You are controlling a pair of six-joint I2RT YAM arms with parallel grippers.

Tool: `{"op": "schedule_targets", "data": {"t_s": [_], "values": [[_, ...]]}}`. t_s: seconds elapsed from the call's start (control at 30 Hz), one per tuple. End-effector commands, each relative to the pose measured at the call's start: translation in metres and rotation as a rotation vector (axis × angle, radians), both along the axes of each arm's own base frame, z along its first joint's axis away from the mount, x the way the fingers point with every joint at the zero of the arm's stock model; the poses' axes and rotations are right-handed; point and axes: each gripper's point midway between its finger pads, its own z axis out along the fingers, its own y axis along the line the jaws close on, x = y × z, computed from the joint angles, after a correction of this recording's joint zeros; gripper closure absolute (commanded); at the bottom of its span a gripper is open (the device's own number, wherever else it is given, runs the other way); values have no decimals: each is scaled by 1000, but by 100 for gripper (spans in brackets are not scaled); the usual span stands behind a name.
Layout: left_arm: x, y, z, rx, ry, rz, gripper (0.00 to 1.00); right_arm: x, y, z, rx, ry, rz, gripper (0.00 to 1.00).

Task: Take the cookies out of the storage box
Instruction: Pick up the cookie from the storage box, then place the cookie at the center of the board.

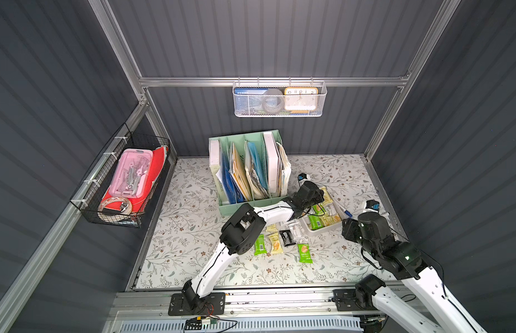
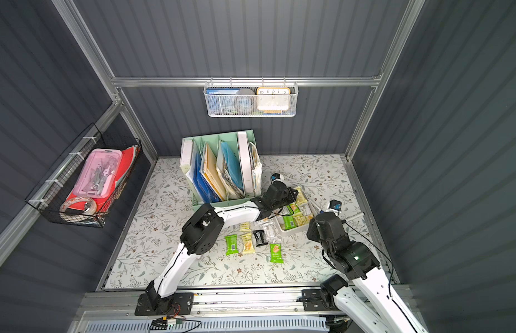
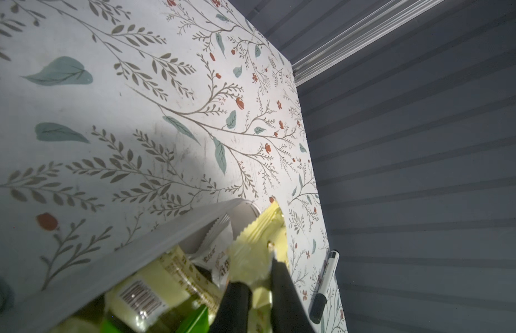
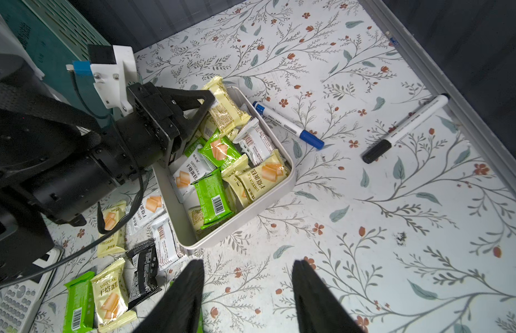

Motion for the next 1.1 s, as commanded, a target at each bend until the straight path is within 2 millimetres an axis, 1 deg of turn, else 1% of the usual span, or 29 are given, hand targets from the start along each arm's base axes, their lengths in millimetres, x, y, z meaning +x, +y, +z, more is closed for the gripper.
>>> {"op": "schedule_targets", "data": {"t_s": [0.0, 0.13, 0.23, 0.37, 0.5, 0.53, 0.57, 0.67, 0.83, 0.9, 0.97, 1.07], "values": [[-4, 0, 44, -59, -55, -8, 92, -4, -2, 4, 3, 1, -3, 46], [-10, 7, 57, -67, -64, -8, 92, -4, -2, 5, 6, -3, -2, 45], [-19, 16, 65, -66, -63, -11, 94, -4, -1, 5, 12, -3, 0, 45], [-41, 25, 70, -49, -55, -32, 95, -3, 0, 2, 16, 0, 1, 45], [-65, 36, 69, -38, -31, -51, 95, -2, 2, 0, 22, 4, 7, 45], [-70, 39, 73, -43, -29, -53, 95, -2, 2, 1, 22, 2, 8, 45], [-79, 47, 60, -20, -5, -57, 95, -2, 2, 0, 21, 4, 8, 45], [-99, 67, 54, 10, 24, -47, 95, -2, 2, 0, 19, 4, 10, 45], [-131, 117, 45, 59, 75, 1, 95, 0, 6, -4, 29, 11, 20, 45], [-148, 135, 42, 76, 99, 14, 95, 1, 9, -6, 37, 18, 28, 45], [-166, 149, 36, 91, 127, 21, 95, 2, 11, -7, 46, 22, 32, 45], [-192, 159, 36, 93, 158, -2, 95, 5, 15, -9, 56, 25, 41, 45]]}}
